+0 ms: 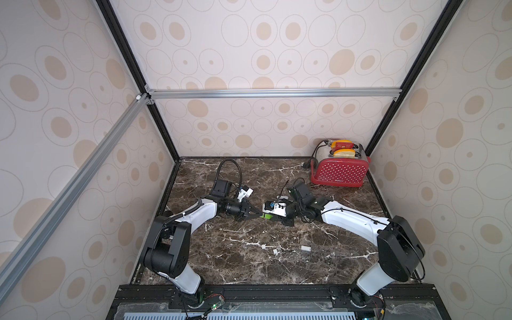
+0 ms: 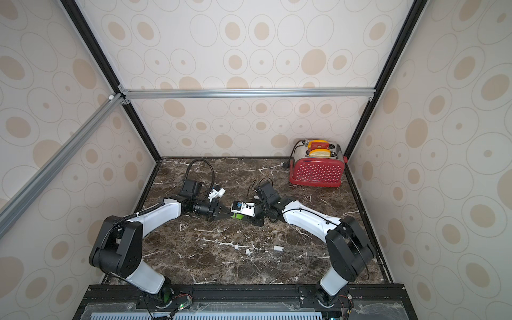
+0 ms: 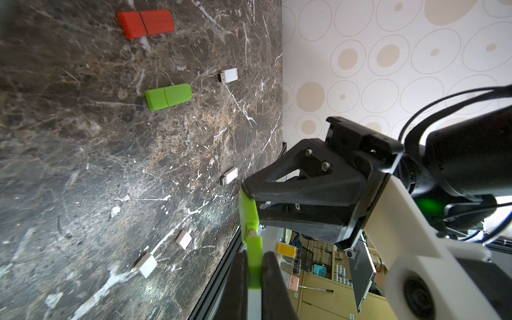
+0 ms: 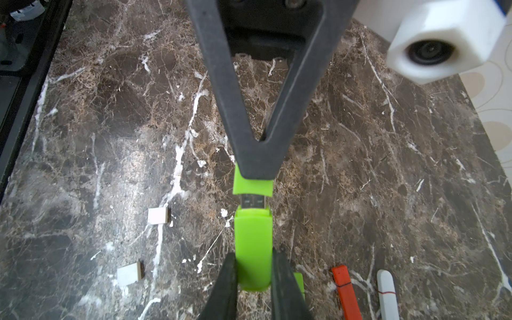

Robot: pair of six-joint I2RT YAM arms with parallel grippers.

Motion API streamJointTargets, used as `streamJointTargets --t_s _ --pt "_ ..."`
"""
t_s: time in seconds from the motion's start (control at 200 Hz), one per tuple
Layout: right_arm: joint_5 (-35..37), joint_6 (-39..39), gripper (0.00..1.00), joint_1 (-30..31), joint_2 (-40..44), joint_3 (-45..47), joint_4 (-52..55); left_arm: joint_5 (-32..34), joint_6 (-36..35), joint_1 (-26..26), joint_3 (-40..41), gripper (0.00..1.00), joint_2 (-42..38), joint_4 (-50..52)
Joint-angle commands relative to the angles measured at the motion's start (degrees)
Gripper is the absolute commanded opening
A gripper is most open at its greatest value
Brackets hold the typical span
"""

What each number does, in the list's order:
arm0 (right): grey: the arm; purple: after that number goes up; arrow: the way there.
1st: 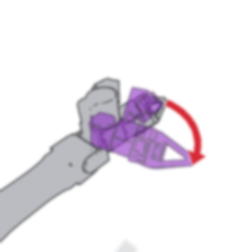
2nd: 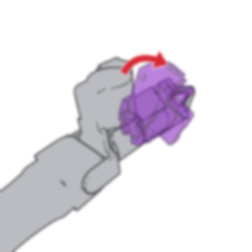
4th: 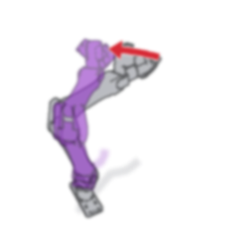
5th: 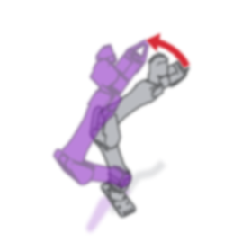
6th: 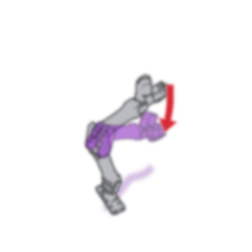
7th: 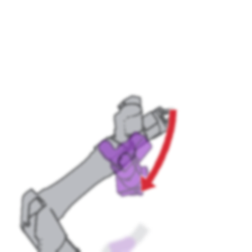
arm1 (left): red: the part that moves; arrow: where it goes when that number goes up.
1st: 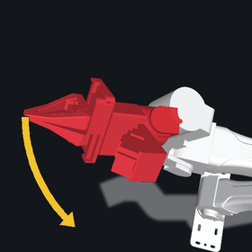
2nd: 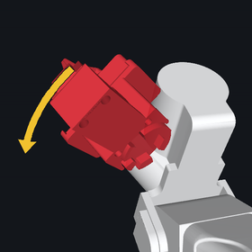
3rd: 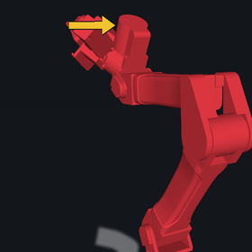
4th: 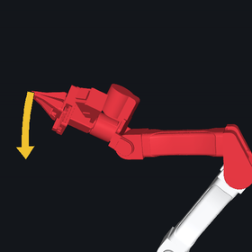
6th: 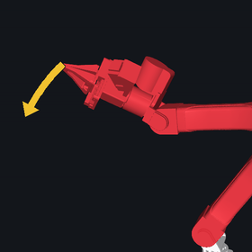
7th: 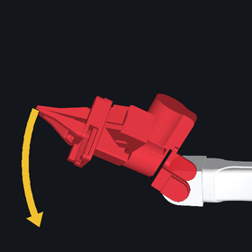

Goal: Close the usb drive cover
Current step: Close the cover of the USB drive.

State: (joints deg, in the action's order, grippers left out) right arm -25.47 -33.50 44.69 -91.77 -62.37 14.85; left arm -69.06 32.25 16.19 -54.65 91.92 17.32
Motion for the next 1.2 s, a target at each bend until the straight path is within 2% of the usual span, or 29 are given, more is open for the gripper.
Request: streamJointTargets --t_s 0.0,0.18,0.371,0.581,0.841,0.967,1.087,1.192 --pt "-0.61 -0.78 0.0 0.31 0.36 -0.34 0.08 -1.28 -2.45 0.08 -2.65 0.0 0.63 1.92" --pt "-2.73 1.59 0.0 0.61 0.35 -1.54 -0.62 2.18 -7.1 0.77 -1.68 0.0 -0.38 3.25" --pt "-4.44 4.86 0.0 1.49 0.07 -3.02 -2.48 4.6 -7.72 1.01 -1.51 0.0 -0.43 2.95" --pt "-4.52 7.65 0.0 2.37 -0.37 -2.86 -6.13 2.92 -0.48 1.24 -0.24 0.0 0.41 -4.06" --pt "-3.44 6.46 0.0 4.53 -1.75 -3.36 -7.83 0.43 -1.77 4.45 -0.67 0.0 1.78 -3.46" --pt "-2.76 3.59 0.0 4.61 -1.02 -3.26 -7.82 -0.11 -6.21 5.2 -1.6 0.0 2.71 1.09" --pt "-2.15 2.8 0.0 4.45 0.48 -2.35 -9.71 -0.29 -6.32 5.26 -1.77 0.0 3.08 1.27" --pt "-4.12 5.48 0.0 4.45 0.8 -2.29 -12.26 -0.42 -3.92 5.32 -1.87 0.0 3.49 -1.08"
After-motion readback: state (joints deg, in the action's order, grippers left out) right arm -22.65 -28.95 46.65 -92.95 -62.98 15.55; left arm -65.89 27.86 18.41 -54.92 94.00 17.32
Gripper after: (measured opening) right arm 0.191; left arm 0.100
